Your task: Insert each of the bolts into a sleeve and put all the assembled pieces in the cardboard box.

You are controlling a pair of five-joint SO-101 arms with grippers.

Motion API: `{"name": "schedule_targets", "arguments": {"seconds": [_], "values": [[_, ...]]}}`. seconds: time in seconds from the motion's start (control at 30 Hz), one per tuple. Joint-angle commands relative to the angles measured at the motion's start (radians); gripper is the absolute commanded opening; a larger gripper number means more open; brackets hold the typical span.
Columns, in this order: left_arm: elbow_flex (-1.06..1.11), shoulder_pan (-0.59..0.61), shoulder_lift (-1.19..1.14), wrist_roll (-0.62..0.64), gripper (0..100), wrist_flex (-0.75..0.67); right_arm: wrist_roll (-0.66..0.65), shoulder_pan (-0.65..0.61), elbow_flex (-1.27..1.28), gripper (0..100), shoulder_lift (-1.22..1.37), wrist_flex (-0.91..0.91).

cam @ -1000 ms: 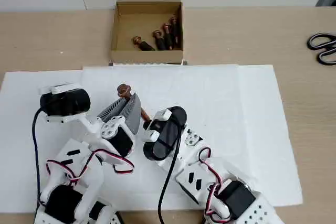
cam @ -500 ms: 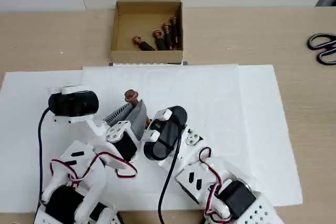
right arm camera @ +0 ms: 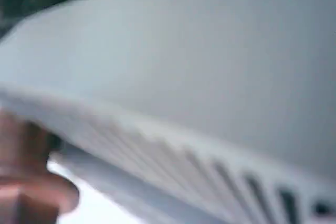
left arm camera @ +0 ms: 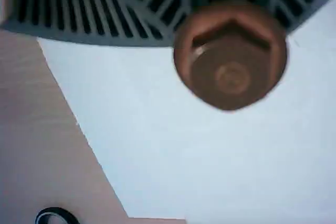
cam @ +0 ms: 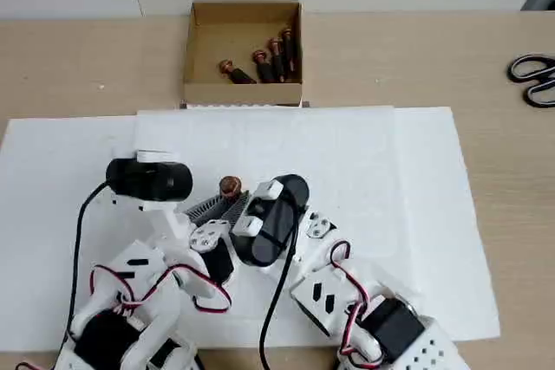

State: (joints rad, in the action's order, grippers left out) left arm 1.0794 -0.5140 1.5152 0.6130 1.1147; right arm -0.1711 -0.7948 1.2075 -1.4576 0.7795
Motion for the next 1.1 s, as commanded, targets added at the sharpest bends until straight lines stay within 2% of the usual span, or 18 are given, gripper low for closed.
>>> {"name": "schedule_targets", "arguments": {"seconds": [0.0, 0.1, 0.17, 0.33, 0.4, 0.9, 1.07], "values": [[-0.001, -0.014, 0.002, -0.008, 1, 0.060, -0.009, 0.012, -0.075, 0.2, -0.018, -0.053], [-0.004, -0.014, 0.002, -0.018, 1, 0.081, -0.009, 0.012, -0.075, 0.2, -0.018, -0.053], [-0.004, -0.014, 0.002, -0.069, 3, 0.084, -0.009, 0.012, -0.075, 0.2, -0.018, -0.053], [-0.004, -0.011, 0.000, -0.094, 20, 0.086, -0.009, 0.012, -0.075, 0.2, -0.018, -0.051], [-0.005, -0.008, 0.000, -0.094, 22, 0.086, -0.009, 0.012, -0.075, 0.2, -0.018, -0.051], [-0.159, -0.006, -0.006, -0.152, 22, 0.169, -0.009, 0.012, -0.071, 0.2, -0.012, -0.051], [-0.232, -0.006, -0.006, -0.180, 12, 0.161, -0.009, 0.054, -0.069, 0.2, -0.008, -0.051]]}}
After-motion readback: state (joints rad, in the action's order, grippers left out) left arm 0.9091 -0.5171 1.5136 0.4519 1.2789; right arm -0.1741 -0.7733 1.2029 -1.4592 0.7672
